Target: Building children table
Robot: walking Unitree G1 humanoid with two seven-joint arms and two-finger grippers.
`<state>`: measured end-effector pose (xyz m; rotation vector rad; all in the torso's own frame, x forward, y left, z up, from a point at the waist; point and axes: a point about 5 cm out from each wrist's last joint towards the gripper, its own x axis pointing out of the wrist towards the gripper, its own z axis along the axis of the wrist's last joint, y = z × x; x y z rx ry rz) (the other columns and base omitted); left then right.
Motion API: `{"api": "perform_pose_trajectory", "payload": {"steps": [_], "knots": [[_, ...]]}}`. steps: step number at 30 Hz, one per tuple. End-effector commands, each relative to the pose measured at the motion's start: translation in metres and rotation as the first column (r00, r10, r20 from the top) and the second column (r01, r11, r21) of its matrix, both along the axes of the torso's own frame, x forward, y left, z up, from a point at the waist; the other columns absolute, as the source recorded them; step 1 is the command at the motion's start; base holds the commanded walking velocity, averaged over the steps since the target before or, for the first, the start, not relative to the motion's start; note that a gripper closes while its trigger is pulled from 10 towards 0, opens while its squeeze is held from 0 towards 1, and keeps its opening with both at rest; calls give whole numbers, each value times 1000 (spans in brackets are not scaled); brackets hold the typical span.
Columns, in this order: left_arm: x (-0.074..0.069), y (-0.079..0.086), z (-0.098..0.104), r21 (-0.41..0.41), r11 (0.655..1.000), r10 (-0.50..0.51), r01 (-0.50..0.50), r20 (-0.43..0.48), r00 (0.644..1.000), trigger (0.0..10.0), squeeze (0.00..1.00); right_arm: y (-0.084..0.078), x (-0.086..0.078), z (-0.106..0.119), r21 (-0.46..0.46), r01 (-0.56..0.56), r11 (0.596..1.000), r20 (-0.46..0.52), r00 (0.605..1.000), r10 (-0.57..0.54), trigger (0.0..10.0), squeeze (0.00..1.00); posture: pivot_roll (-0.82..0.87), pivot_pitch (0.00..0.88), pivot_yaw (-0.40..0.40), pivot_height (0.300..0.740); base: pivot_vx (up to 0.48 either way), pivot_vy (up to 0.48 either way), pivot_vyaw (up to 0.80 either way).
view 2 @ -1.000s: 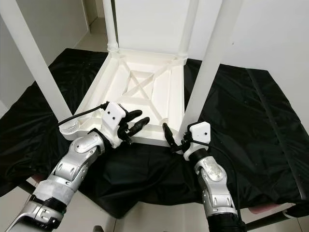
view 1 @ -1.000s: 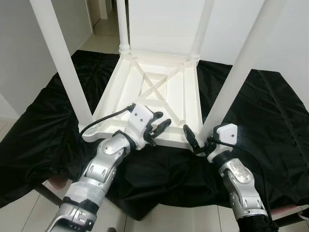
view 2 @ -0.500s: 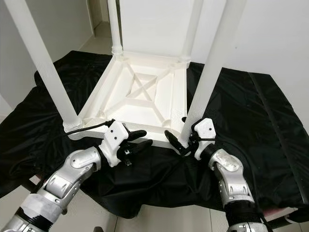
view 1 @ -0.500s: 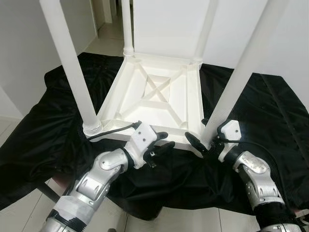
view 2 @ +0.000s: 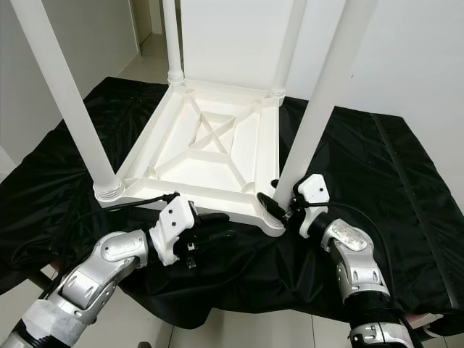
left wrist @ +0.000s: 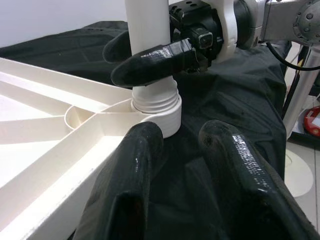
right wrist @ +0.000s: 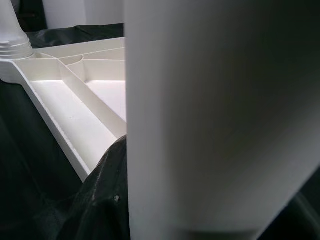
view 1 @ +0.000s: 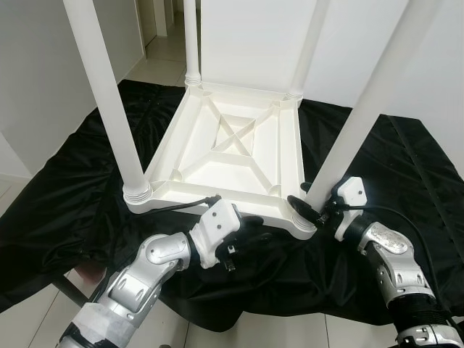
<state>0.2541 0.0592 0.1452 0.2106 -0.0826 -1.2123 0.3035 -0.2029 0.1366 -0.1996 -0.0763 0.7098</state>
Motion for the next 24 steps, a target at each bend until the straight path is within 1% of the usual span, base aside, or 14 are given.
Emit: {"api": "perform_pose_trajectory", "payload": {"steps": [1,2,5,7,11,12,13,16,18,19,21,22,23,24], "knots": [[-1,1,0,0,1000,31,-31,-10,999,10000,0,-7,-5,-8,-32,1,999,-29,1000,-2,0,0,14,4,-37,740,0,0,0],[1,2,1,-15,998,59,-60,-34,998,10000,0,-8,-6,-9,-27,7,1000,-32,999,-7,0,0,10,9,-32,740,0,0,0],[1,2,1,-15,998,59,-60,-34,998,10000,0,-8,-6,-9,-27,7,1000,-32,999,-7,0,0,10,9,-32,740,0,0,0],[2,2,3,-28,995,96,-98,-62,993,10000,0,-5,-8,-10,10,26,1000,-38,999,-25,0,0,10,16,-23,740,0,0,0],[3,2,4,-27,994,108,-110,-64,992,10000,0,-3,-9,-10,32,47,998,-40,998,-46,0,0,10,16,-23,740,0,0,0],[5,2,4,-22,991,134,-135,-63,989,10000,0,-1,-9,-9,57,101,993,-41,994,-99,10000,0,16,20,-26,740,0,0,0],[5,2,4,-22,991,134,-135,-63,989,10000,0,-1,-9,-9,57,101,993,-41,994,-99,10000,0,16,20,-26,740,0,0,0],[10,4,5,-26,985,171,-173,-66,983,10000,0,1,-11,-8,89,184,979,-31,983,-182,10000,0,16,19,-26,740,0,0,0],[14,7,6,-33,974,223,-226,-83,971,10000,0,5,-12,-10,108,309,945,-33,951,-307,10000,0,10,24,-27,740,0,0,0],[14,7,6,-33,974,223,-226,-83,971,10000,0,5,-12,-10,108,309,945,-33,951,-307,10000,0,10,24,-27,740,0,0,0],[19,8,7,-40,961,269,-274,-96,958,10000,0,16,-17,-12,134,459,878,-21,888,-460,10000,0,4,26,-26,740,0,0,0],[19,8,7,-40,961,269,-274,-96,958,10000,0,16,-17,-12,134,459,878,-21,888,-460,10000,0,4,26,-26,740,0,0,0],[20,8,7,-42,957,282,-287,-99,954,10000,0,21,-20,-14,156,514,843,-32,856,-516,10000,0,2,26,-26,740,0,0,0],[20,8,7,-42,957,282,-287,-99,954,10000,0,21,-20,-14,156,514,843,-32,856,-516,10000,0,2,26,-26,740,0,0,0]]}}
